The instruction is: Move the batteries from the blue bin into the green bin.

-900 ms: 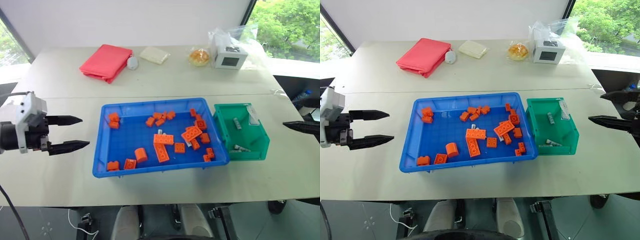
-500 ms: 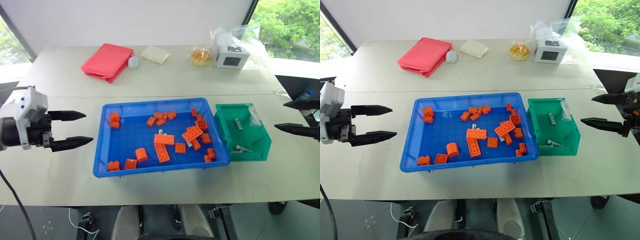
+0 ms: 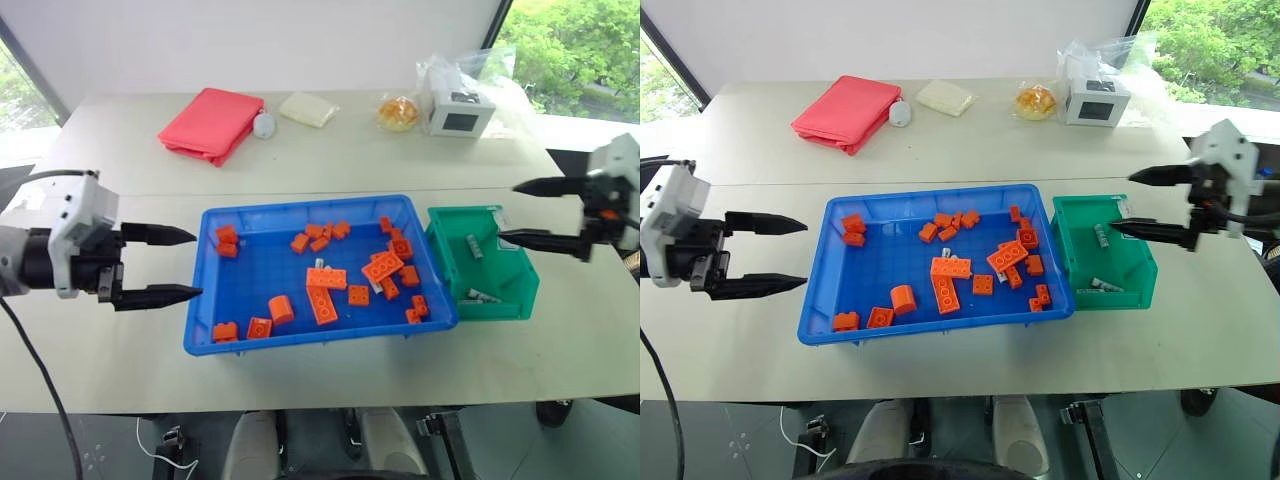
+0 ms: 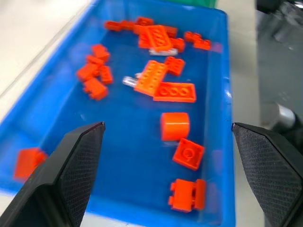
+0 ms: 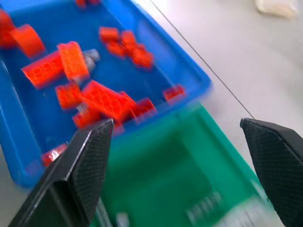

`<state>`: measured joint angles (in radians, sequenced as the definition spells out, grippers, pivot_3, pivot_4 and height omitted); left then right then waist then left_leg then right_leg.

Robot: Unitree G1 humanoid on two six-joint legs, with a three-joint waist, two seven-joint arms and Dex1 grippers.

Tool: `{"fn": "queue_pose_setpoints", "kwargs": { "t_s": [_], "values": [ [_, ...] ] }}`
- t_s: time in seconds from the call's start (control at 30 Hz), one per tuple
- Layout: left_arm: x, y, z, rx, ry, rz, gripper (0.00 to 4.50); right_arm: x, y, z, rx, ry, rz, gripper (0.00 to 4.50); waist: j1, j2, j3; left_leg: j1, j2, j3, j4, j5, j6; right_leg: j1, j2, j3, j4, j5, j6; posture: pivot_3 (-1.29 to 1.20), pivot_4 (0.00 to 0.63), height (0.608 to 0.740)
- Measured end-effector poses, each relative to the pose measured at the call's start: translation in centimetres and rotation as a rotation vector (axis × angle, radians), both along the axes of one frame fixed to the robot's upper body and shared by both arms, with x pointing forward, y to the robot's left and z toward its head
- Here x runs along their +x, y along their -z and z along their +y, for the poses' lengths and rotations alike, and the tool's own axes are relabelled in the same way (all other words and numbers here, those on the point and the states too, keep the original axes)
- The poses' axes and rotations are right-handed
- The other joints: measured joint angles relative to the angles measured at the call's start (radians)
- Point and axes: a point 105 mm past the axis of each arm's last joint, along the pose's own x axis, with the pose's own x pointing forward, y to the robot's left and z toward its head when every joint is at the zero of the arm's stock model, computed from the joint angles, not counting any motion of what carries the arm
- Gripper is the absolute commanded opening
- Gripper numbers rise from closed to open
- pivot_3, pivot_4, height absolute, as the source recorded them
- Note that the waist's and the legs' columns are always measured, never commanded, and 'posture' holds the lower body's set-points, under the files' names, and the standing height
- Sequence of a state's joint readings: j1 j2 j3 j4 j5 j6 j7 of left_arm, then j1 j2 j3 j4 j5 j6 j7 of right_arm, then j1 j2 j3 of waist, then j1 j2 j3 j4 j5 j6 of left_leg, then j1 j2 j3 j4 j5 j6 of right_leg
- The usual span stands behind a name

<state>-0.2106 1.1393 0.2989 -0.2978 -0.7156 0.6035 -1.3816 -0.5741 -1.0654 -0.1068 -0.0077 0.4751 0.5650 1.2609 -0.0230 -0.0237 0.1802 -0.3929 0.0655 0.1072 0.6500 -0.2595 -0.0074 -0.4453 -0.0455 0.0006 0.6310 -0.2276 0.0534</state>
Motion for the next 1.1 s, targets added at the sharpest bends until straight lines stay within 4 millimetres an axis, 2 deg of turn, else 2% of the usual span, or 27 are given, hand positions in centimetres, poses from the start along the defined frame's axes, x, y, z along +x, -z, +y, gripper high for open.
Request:
{"fn": "queue_pose_setpoints", "kwargs": {
  "t_s": [0.1, 0.27, 0.4, 0.53, 0.7, 0.8, 0.97, 1.1],
  "values": [
    [-0.5, 0.1, -1.4, 0.021, 0.091, 0.003, 4.50, 0.5, 1.6, 4.6, -0.015, -0.105, 0.053, 4.41, 0.004, 0.000, 0.000, -0.001, 0.000, -0.001, 0.000, 0.000, 0.000, 0.000, 0.000, 0.000, 0.000, 0.000, 0.000, 0.00, 0.150, 0.736],
    [0.0, 0.4, -2.7, 0.020, 0.148, 0.003, 4.50, 1.5, 5.6, 10.1, -0.084, -0.171, 0.145, 4.41, 0.011, 0.000, 0.000, -0.009, -0.001, -0.001, 0.004, 0.000, 0.000, -0.004, 0.000, -0.001, 0.001, 0.000, 0.000, 0.00, 0.150, 0.736],
    [0.5, 0.8, -3.3, 0.013, 0.162, 0.007, 4.50, 1.5, 8.2, 12.3, -0.159, -0.197, 0.168, 4.41, 0.012, 0.000, 0.000, -0.027, -0.001, -0.003, 0.017, 0.000, 0.001, -0.020, 0.000, -0.001, 0.009, 0.002, 0.004, 0.00, 0.150, 0.736],
    [1.3, 0.8, -3.7, 0.003, 0.153, -0.006, 4.50, 1.1, 10.2, 14.2, -0.240, -0.249, 0.147, 4.41, 0.011, -0.001, 0.000, -0.027, -0.001, -0.004, 0.019, 0.000, 0.001, -0.020, 0.000, -0.001, 0.011, 0.002, 0.003, 0.00, 0.150, 0.736],
    [1.6, 0.7, -4.1, -0.002, 0.156, -0.012, 4.50, 0.7, 11.3, 15.5, -0.276, -0.299, 0.109, 4.41, 0.010, -0.001, -0.001, -0.026, -0.001, -0.005, 0.019, 0.001, 0.001, -0.020, 0.001, -0.001, 0.015, 0.002, 0.003, 0.00, 0.150, 0.736],
    [1.7, 0.6, -4.1, -0.001, 0.149, -0.017, 4.50, 0.8, 11.4, 15.8, -0.275, -0.295, 0.102, 3.65, 0.009, -0.001, -0.001, -0.025, -0.001, -0.005, 0.019, 0.001, 0.001, -0.020, 0.001, -0.001, 0.016, 0.002, 0.004, 0.00, 0.150, 0.736],
    [1.8, 0.7, -4.3, -0.009, 0.146, -0.013, 4.50, 0.9, 11.2, 16.0, -0.264, -0.298, 0.092, 1.24, 0.009, -0.001, -0.001, -0.025, -0.001, -0.005, 0.019, 0.001, 0.000, -0.020, 0.001, -0.001, 0.016, 0.003, 0.005, 0.00, 0.150, 0.736],
    [2.0, 0.6, -4.2, -0.011, 0.141, -0.016, 4.50, 1.4, 10.6, 16.0, -0.238, -0.284, 0.093, 1.14, 0.009, -0.002, -0.001, -0.025, -0.001, -0.005, 0.019, 0.001, 0.000, -0.020, 0.001, -0.001, 0.016, 0.003, 0.005, 0.00, 0.150, 0.736]
  ]
}}
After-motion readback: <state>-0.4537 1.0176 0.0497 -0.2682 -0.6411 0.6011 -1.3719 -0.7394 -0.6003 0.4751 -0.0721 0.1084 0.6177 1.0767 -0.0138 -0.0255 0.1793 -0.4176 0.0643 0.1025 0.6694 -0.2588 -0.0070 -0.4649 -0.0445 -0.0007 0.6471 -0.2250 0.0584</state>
